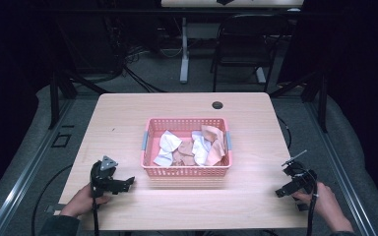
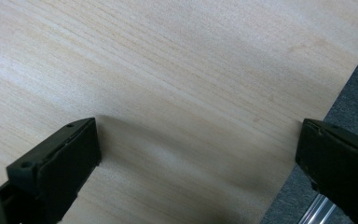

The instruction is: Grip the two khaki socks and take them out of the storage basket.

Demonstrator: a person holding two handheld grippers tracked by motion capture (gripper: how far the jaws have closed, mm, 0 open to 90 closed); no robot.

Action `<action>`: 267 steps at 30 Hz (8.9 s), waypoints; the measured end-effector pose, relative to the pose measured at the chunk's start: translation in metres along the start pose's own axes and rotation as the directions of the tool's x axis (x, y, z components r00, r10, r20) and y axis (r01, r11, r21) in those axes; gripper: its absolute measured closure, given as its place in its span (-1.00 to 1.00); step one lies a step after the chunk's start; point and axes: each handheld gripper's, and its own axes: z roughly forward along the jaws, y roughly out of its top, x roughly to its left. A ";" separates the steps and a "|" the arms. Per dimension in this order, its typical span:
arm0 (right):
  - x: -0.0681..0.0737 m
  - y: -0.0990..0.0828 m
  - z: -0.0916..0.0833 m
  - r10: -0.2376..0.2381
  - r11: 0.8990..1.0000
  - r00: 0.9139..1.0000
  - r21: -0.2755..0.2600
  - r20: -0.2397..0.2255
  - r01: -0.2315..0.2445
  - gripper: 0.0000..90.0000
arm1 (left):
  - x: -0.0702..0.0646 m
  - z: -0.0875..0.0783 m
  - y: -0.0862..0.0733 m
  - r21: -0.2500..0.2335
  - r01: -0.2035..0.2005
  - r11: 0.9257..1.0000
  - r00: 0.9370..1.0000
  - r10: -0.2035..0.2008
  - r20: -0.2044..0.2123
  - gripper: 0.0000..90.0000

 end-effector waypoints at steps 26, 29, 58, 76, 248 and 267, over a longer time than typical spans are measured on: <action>0.001 0.007 -0.007 0.019 1.000 1.000 -0.012 -0.006 -0.020 -1.00 | 0.000 0.000 0.000 -0.002 0.002 1.000 1.000 -0.002 -0.002 -1.00; 0.003 0.007 -0.013 0.037 0.996 0.999 -0.081 0.007 -0.036 -1.00 | -0.001 0.000 0.000 -0.002 0.003 1.000 1.000 -0.003 -0.002 -1.00; 0.036 0.041 -0.063 -0.033 0.977 0.997 -0.211 -0.072 0.017 -1.00 | -0.001 -0.001 -0.001 0.001 0.001 1.000 1.000 -0.001 -0.004 -1.00; 0.075 0.090 -0.096 -0.153 0.956 0.982 -0.269 -0.114 0.118 -1.00 | -0.002 -0.001 -0.001 0.000 0.005 1.000 1.000 -0.005 -0.005 -1.00; 0.039 0.125 -0.175 -0.048 0.892 0.997 -0.451 -0.067 0.013 0.87 | -0.003 -0.002 -0.001 0.000 -0.003 1.000 1.000 0.003 -0.001 -1.00; 0.027 0.120 -0.108 0.008 0.924 0.994 -0.378 -0.107 -0.048 0.86 | -0.003 -0.002 -0.001 0.000 -0.003 1.000 1.000 0.003 -0.001 -1.00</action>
